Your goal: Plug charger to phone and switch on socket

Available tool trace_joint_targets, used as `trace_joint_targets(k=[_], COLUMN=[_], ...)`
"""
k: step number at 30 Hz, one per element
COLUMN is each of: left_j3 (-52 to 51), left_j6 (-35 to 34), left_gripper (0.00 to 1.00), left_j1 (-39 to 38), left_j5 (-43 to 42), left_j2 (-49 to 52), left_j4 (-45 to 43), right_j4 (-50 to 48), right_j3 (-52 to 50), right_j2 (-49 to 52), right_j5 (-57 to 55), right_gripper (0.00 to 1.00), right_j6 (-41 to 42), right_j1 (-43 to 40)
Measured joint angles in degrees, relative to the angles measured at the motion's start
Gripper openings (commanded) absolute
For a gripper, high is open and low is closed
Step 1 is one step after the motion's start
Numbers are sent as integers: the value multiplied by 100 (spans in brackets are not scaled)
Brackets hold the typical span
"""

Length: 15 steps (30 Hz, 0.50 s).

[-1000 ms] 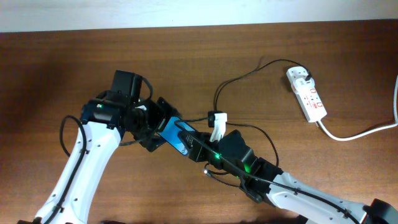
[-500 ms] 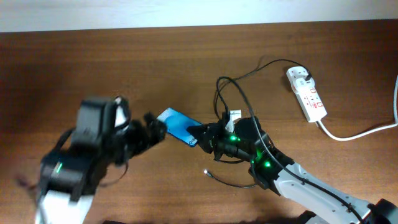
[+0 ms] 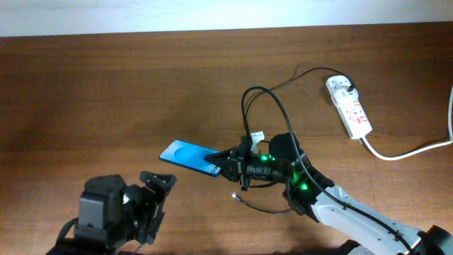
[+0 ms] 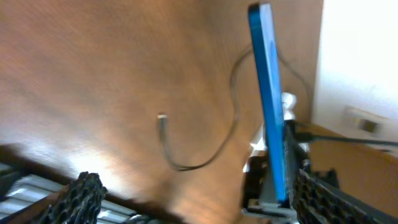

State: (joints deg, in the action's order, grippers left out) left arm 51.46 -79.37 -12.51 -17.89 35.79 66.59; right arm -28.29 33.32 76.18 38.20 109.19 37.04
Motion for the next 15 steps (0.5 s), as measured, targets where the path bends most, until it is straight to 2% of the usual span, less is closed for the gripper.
trace_joint_targets(k=[2, 4, 7, 11, 13, 15], left_j3=[-225, -251, -251, -264, -267, -267], left_j6=[-450, -658, -728, -828, -837, -863], left_gripper=[99, 99, 99, 100, 92, 90], left_j1=[0, 0, 0, 0, 0, 0], left_j5=[-225, -332, -337, -562, -728, -804], left_j2=[0, -7, 37, 396, 680, 881], left_j4=[-761, -1121, -1193, -1445, -1801, -1829], right_j4=[-48, -90, -638, -645, -647, -647], right_j3=[0, 0, -4, -4, -4, -4], right_j2=[0, 0, 0, 0, 0, 0], right_j5=[-105, -127, -125, -125, -125, -125], right_gripper=[4, 4, 4, 4, 4, 4], right_j6=[-11, -22, -37, -35, -39, -33], right_j1=[0, 0, 0, 0, 0, 0])
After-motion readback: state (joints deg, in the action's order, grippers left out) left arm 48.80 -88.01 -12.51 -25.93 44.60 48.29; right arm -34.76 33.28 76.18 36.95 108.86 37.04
